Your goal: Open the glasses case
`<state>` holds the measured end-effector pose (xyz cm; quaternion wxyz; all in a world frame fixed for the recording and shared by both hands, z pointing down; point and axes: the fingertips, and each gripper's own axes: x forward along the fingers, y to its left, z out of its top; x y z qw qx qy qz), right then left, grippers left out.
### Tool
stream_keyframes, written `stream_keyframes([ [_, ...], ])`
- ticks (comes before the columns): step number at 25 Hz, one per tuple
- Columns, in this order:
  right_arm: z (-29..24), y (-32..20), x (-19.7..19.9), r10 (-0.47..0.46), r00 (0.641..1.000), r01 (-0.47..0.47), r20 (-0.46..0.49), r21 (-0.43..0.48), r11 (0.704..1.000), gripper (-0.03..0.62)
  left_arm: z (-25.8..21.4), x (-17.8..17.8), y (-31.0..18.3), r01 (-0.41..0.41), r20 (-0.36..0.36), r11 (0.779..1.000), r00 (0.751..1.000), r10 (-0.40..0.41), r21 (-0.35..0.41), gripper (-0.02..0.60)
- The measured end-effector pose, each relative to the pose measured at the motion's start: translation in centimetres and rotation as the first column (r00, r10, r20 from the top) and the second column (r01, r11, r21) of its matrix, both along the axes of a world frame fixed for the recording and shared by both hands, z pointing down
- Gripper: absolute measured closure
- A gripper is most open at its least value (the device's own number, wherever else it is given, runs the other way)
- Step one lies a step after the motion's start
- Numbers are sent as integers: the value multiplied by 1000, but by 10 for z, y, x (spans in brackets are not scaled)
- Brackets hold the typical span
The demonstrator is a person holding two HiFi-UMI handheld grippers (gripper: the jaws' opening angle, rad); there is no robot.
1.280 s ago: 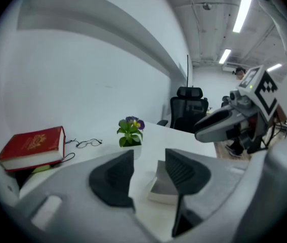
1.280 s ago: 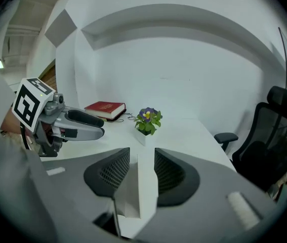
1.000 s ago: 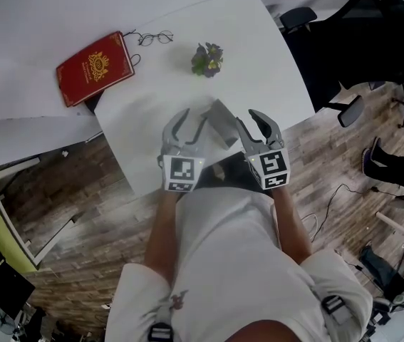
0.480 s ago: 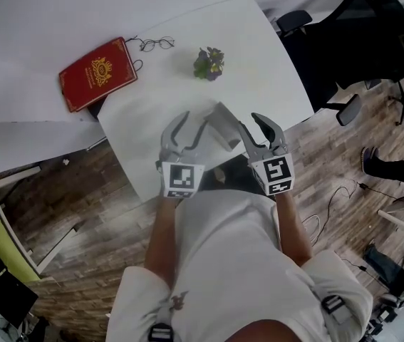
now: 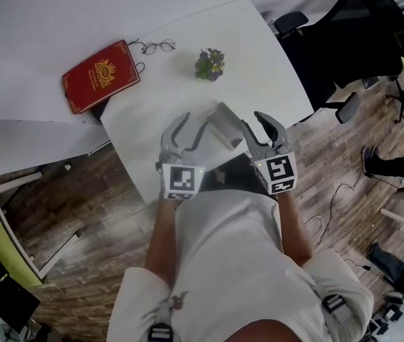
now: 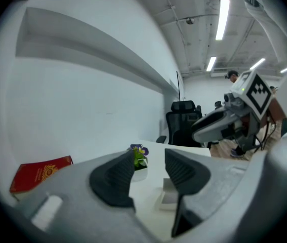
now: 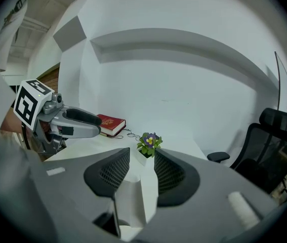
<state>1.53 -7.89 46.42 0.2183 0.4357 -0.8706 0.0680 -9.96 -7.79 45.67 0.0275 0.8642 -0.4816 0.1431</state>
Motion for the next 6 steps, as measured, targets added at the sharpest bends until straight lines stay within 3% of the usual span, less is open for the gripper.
stream_keyframes([
  [6, -6, -1, -3, -4, 1000, 4, 4, 20, 1000, 448, -4, 0, 2, -3, -1, 1000, 1000, 3, 11, 394],
])
